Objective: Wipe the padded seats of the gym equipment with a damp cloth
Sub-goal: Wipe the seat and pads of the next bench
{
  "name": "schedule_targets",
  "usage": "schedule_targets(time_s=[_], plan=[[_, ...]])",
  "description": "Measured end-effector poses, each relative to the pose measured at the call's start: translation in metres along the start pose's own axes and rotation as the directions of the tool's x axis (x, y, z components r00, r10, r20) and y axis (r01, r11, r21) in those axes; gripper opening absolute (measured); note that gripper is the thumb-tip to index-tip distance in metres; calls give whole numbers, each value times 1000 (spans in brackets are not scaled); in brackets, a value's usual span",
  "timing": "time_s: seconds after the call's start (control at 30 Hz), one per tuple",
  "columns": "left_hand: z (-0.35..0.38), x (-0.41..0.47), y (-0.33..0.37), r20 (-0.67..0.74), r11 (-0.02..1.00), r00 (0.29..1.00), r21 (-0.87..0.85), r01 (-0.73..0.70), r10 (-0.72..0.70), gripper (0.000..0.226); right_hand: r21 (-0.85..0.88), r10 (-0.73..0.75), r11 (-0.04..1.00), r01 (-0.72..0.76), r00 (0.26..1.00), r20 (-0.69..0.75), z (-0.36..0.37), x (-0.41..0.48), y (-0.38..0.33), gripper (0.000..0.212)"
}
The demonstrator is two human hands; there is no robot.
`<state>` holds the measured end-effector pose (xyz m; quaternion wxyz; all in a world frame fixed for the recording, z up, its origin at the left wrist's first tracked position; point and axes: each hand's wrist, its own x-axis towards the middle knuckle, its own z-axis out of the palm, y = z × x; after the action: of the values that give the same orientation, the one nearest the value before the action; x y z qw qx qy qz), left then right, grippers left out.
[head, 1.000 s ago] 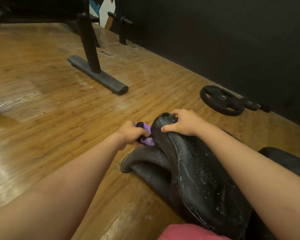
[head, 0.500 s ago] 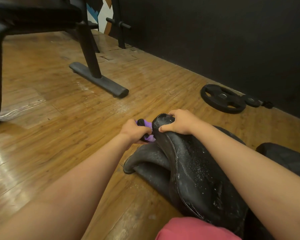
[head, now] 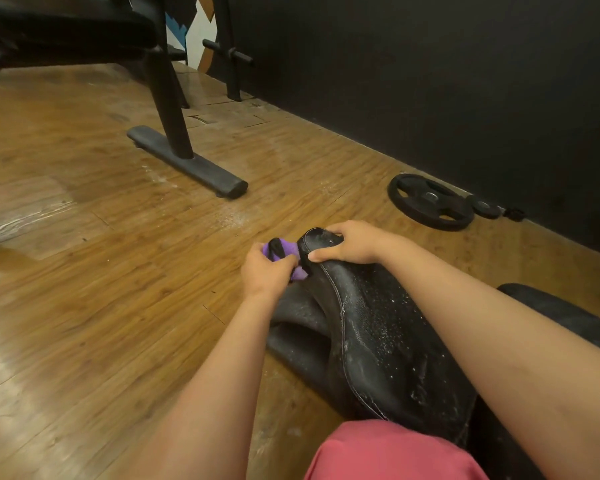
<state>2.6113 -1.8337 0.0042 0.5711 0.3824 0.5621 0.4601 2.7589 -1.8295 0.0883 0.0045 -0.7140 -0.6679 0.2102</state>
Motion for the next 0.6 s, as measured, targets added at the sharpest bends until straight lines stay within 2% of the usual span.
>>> schedule_targets(time_s=[0.07,0.2,0.27,0.43,0.6], plan=[[-1,-7,-12,9,996,997,-37,77,-77,25,23,5,1000,-6,1000,4,-2,0,0,63],[3,-14,-36,123,967,971,-129,221,-206,14,38,9,999,-10,1000,15,-3,1,0,57],[6,-13,-37,78,965,979,-167,201,-190,19,42,-1,999,1,1000,12,-2,4,2,52],[13,-7,-12,-21,996,999,-83,-37,35,22,25,-23,999,23,1000,0,-2,7,5,55],[14,-4,-18,-106,998,994,-34,-43,40,22,32,-43,999,43,999,13,-1,10,8,49]])
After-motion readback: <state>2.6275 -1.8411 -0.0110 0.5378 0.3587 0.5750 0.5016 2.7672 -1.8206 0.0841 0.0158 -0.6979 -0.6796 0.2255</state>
